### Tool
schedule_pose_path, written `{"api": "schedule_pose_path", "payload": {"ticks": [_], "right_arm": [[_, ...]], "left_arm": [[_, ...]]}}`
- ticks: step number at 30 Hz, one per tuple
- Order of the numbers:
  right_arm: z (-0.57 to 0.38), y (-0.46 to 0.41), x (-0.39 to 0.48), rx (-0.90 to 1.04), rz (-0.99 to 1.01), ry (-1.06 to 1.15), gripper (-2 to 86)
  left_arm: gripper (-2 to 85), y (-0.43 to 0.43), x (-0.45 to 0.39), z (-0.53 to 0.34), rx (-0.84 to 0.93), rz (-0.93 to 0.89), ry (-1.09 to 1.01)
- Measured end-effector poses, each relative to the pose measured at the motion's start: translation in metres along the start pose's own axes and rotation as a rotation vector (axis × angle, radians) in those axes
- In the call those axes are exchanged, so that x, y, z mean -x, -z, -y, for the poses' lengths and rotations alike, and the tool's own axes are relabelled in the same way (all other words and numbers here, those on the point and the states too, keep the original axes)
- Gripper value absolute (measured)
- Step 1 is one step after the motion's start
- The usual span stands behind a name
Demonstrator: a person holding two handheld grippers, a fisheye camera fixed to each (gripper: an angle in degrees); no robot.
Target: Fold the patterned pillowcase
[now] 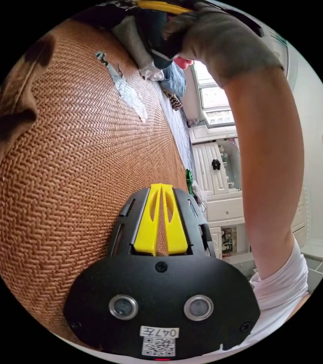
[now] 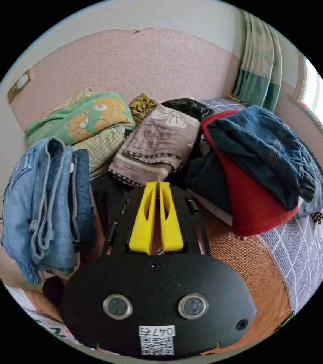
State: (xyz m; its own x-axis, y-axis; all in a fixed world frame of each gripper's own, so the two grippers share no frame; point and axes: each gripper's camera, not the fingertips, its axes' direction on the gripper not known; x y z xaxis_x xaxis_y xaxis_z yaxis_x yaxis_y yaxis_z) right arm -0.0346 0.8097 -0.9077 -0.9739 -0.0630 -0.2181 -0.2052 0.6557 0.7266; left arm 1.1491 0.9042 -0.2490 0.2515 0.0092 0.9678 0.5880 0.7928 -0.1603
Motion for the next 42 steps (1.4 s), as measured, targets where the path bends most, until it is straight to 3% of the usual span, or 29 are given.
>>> {"api": "schedule_pose_path", "payload": {"ticks": [4,9,12,15,18,20,23,27,32,35,39,42], "right_arm": [[-0.032,0.068,-0.002,-0.027,0.091,0.071,-0.7],[-0.138,0.149,-0.042,0.082,0.142,0.084,-0.2],[-0.242,0.201,-0.090,0.138,0.216,-0.060,1.4],[-0.372,0.243,-0.129,0.145,0.005,-0.312,10.0],[-0.501,0.290,-0.127,0.010,-0.106,-0.525,9.0],[-0.591,0.313,-0.102,-0.173,-0.061,-0.607,6.1],[-0.664,0.301,-0.077,-0.188,0.049,-0.645,5.6],[-0.694,0.268,-0.061,-0.104,0.154,-0.547,6.5],[-0.699,0.241,-0.048,-0.106,0.036,-0.380,7.3],[-0.707,0.218,-0.057,-0.073,0.081,-0.380,4.7],[-0.729,0.207,-0.066,-0.100,0.132,-0.379,-0.6],[-0.756,0.234,-0.070,-0.255,0.186,-0.395,-1.1]], "left_arm": [[-1.0,0.010,-0.084,-0.029,-0.065,0.067,-0.257],[-1.0,-0.040,-0.290,-0.187,0.082,0.044,-1.107],[-1.0,-0.039,-0.333,-0.242,0.121,-0.010,-1.283],[-0.9,-0.032,-0.363,-0.265,0.160,0.038,-1.372],[-0.8,-0.019,-0.388,-0.282,0.140,0.148,-1.435],[-0.6,-0.012,-0.400,-0.290,0.114,0.249,-1.457],[0.3,0.002,-0.421,-0.300,0.054,0.434,-1.494],[1.5,0.034,-0.452,-0.281,0.022,0.526,-1.410],[3.0,0.080,-0.473,-0.246,0.056,0.488,-1.120],[4.5,0.102,-0.479,-0.240,0.041,0.527,-1.003],[7.2,0.128,-0.494,-0.232,0.003,0.615,-1.009],[9.0,0.145,-0.514,-0.219,-0.004,0.678,-1.062]]}}
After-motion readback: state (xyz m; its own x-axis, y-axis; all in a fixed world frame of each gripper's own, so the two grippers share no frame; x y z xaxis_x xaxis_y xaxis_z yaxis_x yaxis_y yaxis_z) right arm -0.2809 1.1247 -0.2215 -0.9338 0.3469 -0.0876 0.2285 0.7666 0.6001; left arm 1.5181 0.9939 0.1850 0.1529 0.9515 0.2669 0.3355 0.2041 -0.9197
